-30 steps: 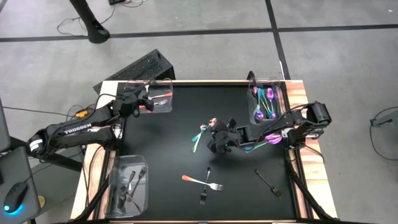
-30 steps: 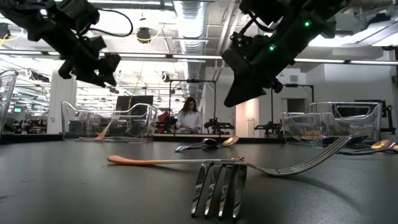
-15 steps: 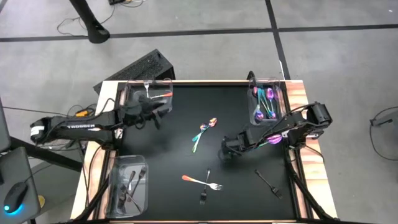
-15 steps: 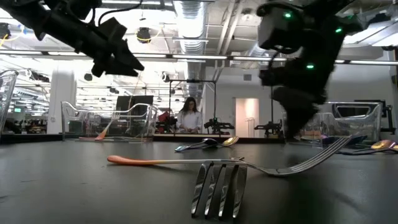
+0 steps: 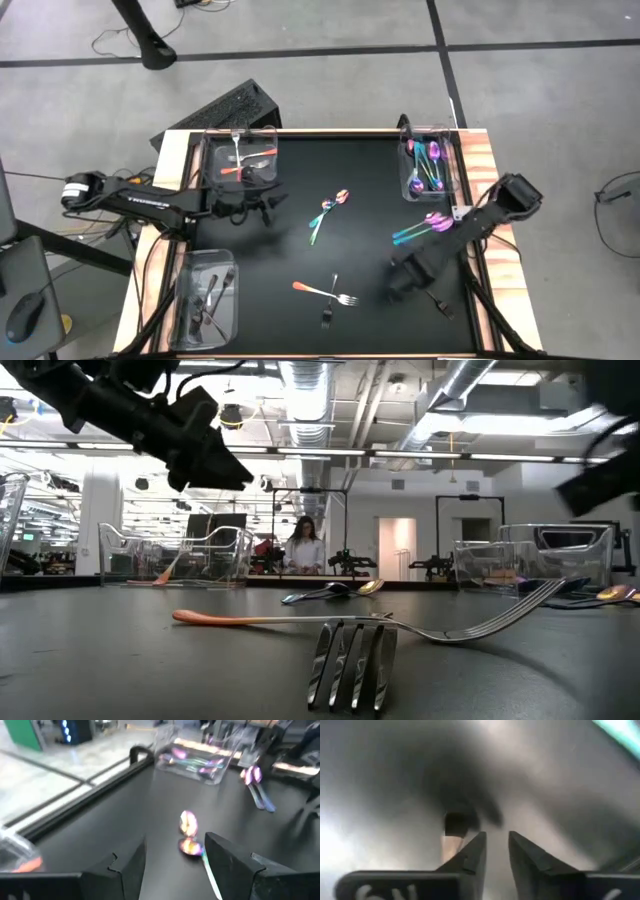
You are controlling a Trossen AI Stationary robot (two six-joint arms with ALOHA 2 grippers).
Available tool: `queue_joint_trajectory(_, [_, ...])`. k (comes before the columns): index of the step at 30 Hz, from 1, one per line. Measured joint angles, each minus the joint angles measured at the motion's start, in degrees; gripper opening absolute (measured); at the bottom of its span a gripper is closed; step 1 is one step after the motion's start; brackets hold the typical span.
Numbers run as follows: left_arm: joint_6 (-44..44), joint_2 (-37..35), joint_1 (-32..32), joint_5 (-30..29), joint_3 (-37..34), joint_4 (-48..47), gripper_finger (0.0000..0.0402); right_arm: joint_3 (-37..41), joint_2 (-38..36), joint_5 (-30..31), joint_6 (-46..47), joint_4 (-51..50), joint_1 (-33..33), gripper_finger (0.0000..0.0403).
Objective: Sort silverware by color (type)
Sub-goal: Put the black fork into the bottom transparent bin
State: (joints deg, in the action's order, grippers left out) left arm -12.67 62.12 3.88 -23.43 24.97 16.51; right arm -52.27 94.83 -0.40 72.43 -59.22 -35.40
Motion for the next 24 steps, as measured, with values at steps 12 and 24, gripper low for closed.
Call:
queue_joint_trajectory(12, [1.5,3.4,-1.4,-4.6,0.0,4.3,0.0189,0.0,0.0,-3.0,17.7,6.2,-19.6,0.0216])
queue_joint_trajectory(24, [1.0,4.7,-1.4,-7.8,0.0,5.5,0.0189,-1.2,0.0,-2.9,27.2,6.0,-25.9,0.0210])
